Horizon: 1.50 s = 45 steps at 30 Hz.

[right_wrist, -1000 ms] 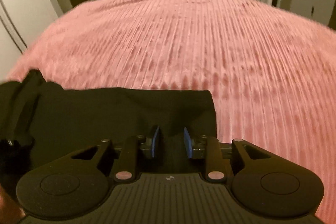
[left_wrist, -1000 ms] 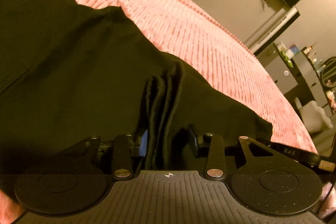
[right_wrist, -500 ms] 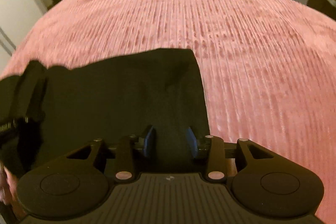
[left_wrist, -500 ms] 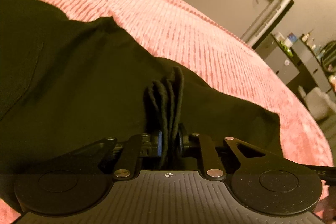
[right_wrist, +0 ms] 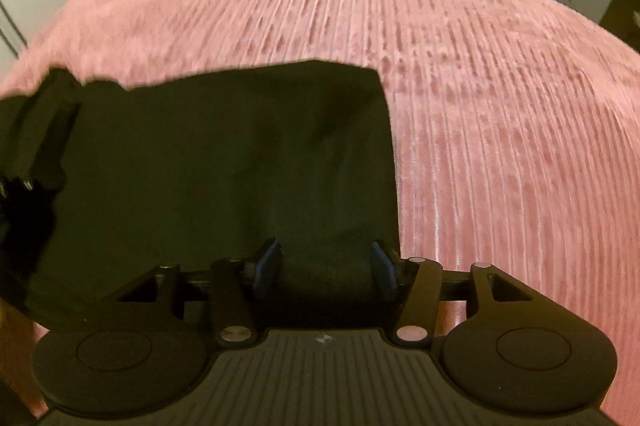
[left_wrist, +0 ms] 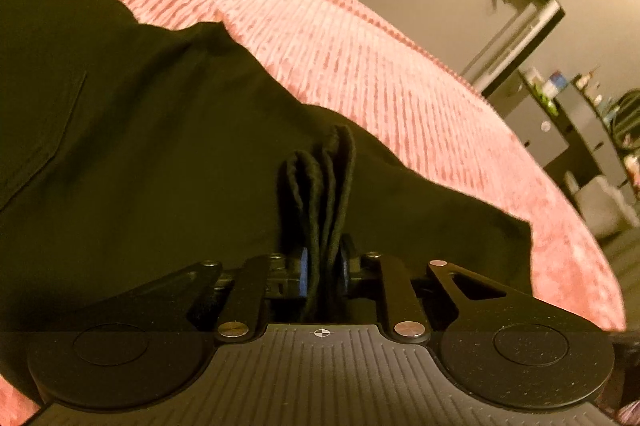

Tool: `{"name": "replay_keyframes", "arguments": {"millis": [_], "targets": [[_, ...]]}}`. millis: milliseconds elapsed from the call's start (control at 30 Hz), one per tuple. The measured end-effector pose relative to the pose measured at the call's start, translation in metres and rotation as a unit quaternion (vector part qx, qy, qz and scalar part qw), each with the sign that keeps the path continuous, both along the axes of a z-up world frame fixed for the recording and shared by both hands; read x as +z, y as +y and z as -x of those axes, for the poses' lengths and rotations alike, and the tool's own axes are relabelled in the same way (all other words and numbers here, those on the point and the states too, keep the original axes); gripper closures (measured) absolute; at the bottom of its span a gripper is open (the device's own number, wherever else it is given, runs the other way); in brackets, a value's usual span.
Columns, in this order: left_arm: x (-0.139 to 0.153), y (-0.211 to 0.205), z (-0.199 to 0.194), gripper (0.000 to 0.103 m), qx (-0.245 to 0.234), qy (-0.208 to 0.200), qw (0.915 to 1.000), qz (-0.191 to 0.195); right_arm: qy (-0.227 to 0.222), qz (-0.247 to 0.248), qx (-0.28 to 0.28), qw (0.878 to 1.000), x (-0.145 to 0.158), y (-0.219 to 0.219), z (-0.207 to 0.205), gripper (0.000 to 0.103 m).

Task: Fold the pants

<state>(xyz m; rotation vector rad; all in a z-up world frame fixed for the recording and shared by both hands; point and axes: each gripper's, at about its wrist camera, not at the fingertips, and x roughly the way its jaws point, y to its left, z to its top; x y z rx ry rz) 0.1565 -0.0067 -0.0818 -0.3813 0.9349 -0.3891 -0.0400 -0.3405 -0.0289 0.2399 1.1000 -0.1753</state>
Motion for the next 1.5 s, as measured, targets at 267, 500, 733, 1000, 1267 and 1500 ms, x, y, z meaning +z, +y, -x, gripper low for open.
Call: {"name": "replay_keyframes", "arguments": {"millis": [267,500,733,1000,1267,1500], "targets": [[0.022,0.014,0.013,0.09,-0.004,-0.04,0.9989,0.025,-0.111,-0.1,-0.084,0.985,0.02,-0.016,0.042,0.042],[0.041,0.036,0.019,0.089,0.046,-0.074,0.9957,-0.032,-0.136,-0.101,-0.056,0.984,0.024,-0.01,0.04,0.036],[0.046,0.034,0.019,0.058,0.092,-0.117,0.9847,-0.09,-0.133,-0.109,-0.069,0.983,0.017,-0.014,0.032,0.036],[0.044,0.015,0.02,0.026,0.054,-0.151,0.9837,-0.081,-0.154,-0.085,-0.032,0.984,0.006,0.014,-0.009,0.062],[0.011,0.007,0.003,0.026,0.047,-0.091,0.9873,-0.121,-0.096,0.007,0.005,0.995,-0.016,0.042,-0.038,0.057],[0.005,0.009,0.008,0.021,0.048,-0.076,0.9834,-0.158,-0.091,0.001,0.017,0.996,-0.005,0.055,-0.021,0.046]]}}
